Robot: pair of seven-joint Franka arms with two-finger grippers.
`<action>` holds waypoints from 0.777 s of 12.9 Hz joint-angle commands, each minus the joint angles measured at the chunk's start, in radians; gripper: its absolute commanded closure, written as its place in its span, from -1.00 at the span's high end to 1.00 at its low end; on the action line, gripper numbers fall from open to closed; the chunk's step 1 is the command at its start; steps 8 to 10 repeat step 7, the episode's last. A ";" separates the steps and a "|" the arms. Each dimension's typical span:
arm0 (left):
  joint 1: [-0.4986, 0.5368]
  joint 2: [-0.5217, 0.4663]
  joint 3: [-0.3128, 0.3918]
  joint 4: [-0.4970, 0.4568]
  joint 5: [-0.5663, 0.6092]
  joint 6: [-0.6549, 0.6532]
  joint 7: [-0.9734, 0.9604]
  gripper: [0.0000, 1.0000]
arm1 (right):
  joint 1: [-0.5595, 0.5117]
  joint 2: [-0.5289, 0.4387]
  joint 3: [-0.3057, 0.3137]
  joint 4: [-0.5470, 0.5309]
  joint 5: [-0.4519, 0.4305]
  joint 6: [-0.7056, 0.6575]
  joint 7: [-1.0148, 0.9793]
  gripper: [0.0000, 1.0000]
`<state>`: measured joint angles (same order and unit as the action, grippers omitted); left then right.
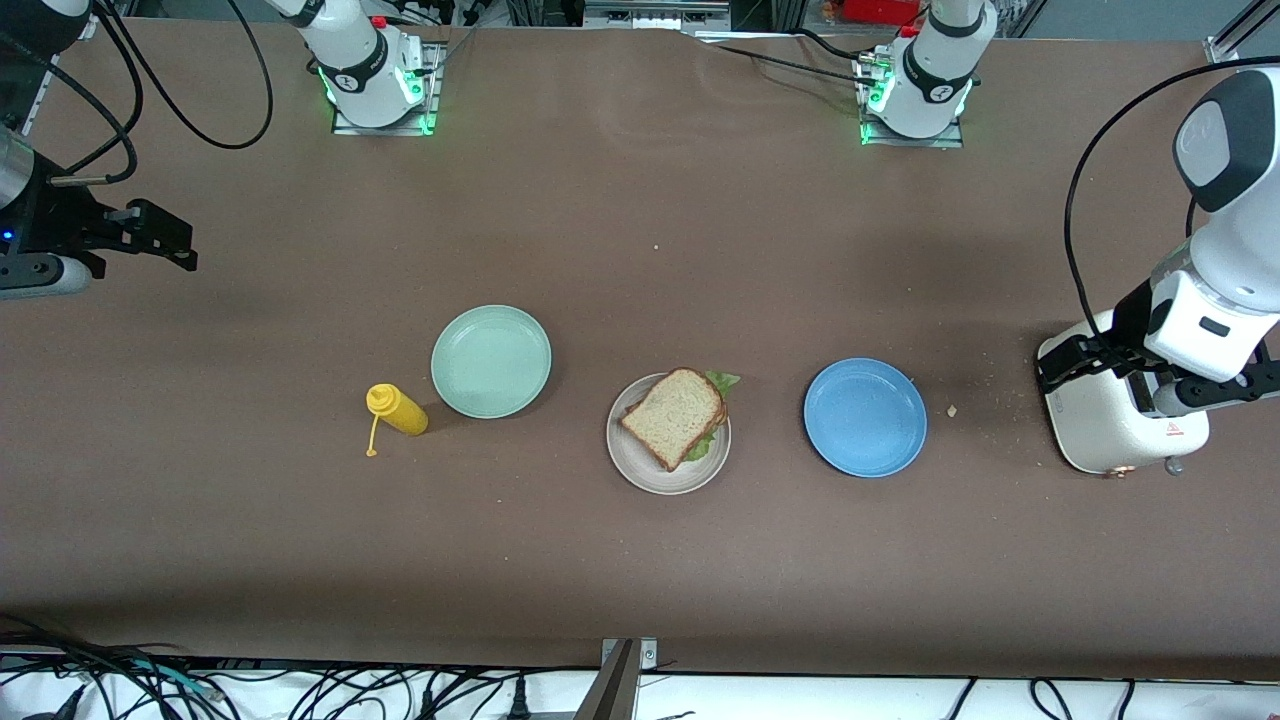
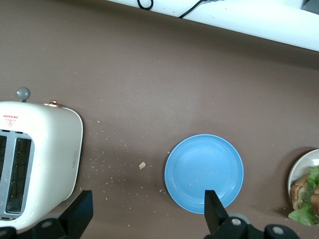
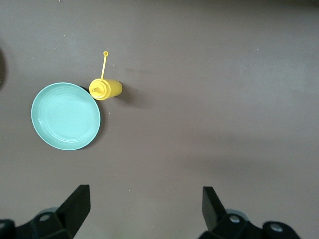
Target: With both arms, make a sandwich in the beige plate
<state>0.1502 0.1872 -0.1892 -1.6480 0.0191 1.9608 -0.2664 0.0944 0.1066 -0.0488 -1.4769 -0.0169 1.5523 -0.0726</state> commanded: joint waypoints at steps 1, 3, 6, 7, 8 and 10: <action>-0.023 -0.032 0.033 -0.029 -0.033 -0.008 0.035 0.98 | -0.001 -0.007 0.003 -0.003 -0.015 0.005 0.016 1.00; -0.014 -0.031 0.031 -0.021 -0.031 -0.008 0.045 0.99 | -0.001 -0.007 0.003 -0.003 -0.015 0.005 0.016 1.00; -0.006 -0.029 0.031 -0.018 -0.031 -0.008 0.050 0.99 | -0.001 -0.007 0.003 -0.003 -0.015 0.005 0.016 1.00; -0.006 -0.026 0.031 -0.018 -0.031 -0.008 0.050 0.99 | -0.001 -0.007 0.003 -0.003 -0.015 0.005 0.016 1.00; -0.006 -0.026 0.031 -0.018 -0.031 -0.008 0.050 0.99 | -0.001 -0.007 0.003 -0.003 -0.015 0.005 0.016 1.00; -0.006 -0.026 0.031 -0.018 -0.031 -0.008 0.050 0.99 | -0.001 -0.007 0.003 -0.003 -0.015 0.005 0.016 1.00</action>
